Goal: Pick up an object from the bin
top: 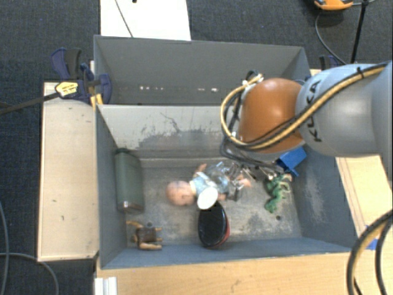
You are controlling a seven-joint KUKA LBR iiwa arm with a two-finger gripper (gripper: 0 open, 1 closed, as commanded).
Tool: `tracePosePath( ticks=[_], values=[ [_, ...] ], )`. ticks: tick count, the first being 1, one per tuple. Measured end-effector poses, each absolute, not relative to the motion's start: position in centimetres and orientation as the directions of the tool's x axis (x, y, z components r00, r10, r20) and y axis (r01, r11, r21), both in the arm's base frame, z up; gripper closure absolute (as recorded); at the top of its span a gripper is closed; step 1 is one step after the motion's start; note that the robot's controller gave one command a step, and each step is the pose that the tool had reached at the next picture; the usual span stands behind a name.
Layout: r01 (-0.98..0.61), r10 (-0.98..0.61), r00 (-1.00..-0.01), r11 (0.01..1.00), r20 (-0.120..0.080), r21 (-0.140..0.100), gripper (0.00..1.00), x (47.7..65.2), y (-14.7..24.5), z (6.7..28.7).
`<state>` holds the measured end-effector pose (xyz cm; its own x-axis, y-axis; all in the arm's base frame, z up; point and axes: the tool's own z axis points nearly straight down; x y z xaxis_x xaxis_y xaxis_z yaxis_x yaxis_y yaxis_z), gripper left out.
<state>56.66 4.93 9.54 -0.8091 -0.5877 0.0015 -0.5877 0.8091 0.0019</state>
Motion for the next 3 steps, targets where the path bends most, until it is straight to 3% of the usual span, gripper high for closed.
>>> tracePosePath(
  ticks=[1,3],
  values=[
    [-0.587,-0.587,-0.810,0.810,-0.004,-0.001,1.00,56.9,5.0,11.6],
    [-0.586,-0.586,-0.811,0.811,-0.005,-0.002,1.00,56.9,5.0,13.4]
  ],
)
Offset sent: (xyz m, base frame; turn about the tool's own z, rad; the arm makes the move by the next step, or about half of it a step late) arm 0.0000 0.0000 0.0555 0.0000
